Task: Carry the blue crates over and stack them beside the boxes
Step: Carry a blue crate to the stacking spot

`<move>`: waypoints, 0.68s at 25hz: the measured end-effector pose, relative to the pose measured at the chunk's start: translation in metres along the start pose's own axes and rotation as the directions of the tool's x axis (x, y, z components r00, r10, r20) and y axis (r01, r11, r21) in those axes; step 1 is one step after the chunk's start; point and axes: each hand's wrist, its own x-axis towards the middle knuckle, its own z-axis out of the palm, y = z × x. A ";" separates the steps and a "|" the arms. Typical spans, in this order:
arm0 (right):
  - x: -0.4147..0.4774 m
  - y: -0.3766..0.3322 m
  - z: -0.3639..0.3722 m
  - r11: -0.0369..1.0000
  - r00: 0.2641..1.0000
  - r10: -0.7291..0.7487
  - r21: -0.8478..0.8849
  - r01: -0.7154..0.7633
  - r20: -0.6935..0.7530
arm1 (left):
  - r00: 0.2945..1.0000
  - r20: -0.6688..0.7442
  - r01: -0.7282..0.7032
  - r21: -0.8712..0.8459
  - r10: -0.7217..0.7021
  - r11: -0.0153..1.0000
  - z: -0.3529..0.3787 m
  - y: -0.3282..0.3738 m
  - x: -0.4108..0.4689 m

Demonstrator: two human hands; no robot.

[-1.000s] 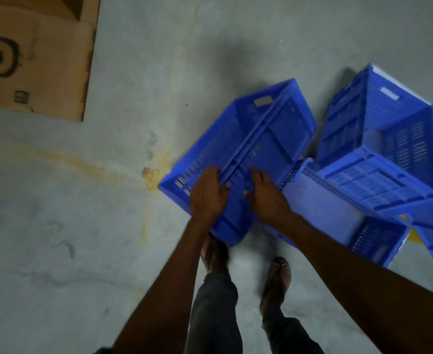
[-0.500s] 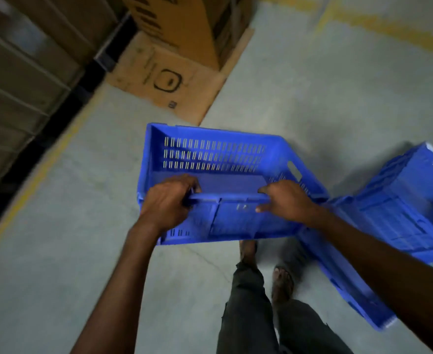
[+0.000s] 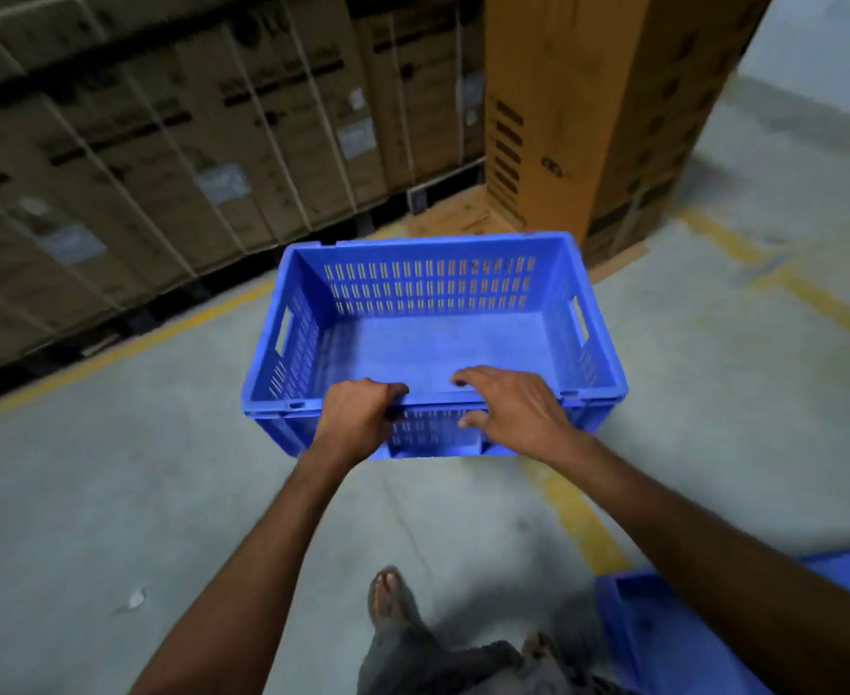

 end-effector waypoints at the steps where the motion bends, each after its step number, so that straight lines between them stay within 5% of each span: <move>1: 0.013 -0.006 -0.011 0.999 0.997 -0.041 -0.030 0.043 0.067 | 0.999 -0.033 0.015 -0.003 -0.015 1.000 -0.005 -0.017 -0.011; 5: 0.068 -0.032 -0.017 0.958 0.950 -0.071 -0.243 0.150 0.305 | 0.991 -0.061 0.119 -0.007 -0.119 0.993 -0.015 -0.099 -0.047; 11: 0.176 -0.137 0.048 0.954 0.955 -0.121 -0.233 0.187 0.271 | 0.944 0.131 0.324 -0.178 -0.304 0.929 -0.002 -0.270 -0.081; 14: 0.232 -0.171 0.079 0.951 0.952 -0.123 -0.240 0.194 0.280 | 0.899 0.290 0.366 -0.086 -0.328 0.927 0.015 -0.375 -0.106; 17: 0.292 -0.200 0.099 0.963 0.966 -0.096 -0.224 0.151 0.240 | 0.885 0.298 0.398 -0.079 -0.359 0.914 0.032 -0.444 -0.102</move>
